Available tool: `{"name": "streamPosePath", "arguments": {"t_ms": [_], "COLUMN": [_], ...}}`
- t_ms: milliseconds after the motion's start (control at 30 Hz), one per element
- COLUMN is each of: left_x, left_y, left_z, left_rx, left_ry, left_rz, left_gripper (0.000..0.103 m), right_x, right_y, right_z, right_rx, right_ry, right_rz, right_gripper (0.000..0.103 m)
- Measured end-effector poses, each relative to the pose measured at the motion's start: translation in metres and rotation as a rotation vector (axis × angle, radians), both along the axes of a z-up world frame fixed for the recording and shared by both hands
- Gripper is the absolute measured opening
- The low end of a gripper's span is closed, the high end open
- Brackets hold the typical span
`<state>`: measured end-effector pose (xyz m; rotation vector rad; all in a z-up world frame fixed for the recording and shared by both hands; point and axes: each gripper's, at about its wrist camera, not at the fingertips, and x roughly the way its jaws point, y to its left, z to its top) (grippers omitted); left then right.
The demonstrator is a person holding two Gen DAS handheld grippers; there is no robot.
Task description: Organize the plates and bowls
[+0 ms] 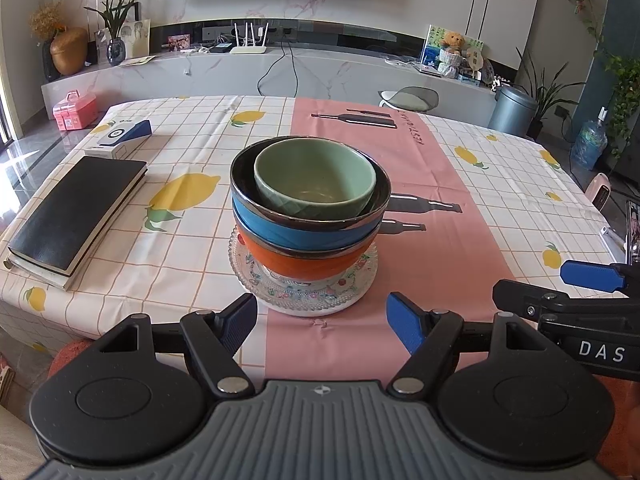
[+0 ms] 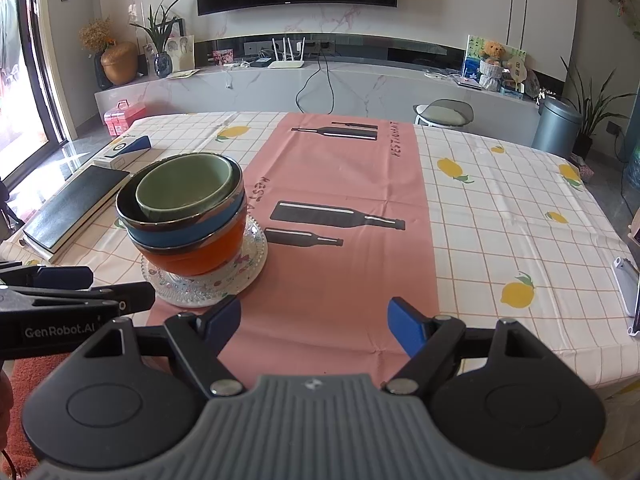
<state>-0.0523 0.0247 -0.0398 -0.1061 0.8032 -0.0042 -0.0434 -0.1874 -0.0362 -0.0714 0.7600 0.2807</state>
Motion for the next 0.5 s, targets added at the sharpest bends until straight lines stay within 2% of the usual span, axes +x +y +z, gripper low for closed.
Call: {"name": "streamPosePath", "arguments": {"t_ms": [500], "left_x": [-0.0001], "left_y": [0.0008], "left_z": [0.0023], "left_rx": [0.002], "left_ry": [0.001], "left_rz": [0.0], "left_gripper": [0.087], "right_x": [-0.0003], "right_y": [0.0], "right_z": [0.0013], "right_rx": [-0.007], "right_ry": [-0.005], "right_rz": [0.004], "right_gripper": [0.079]}}
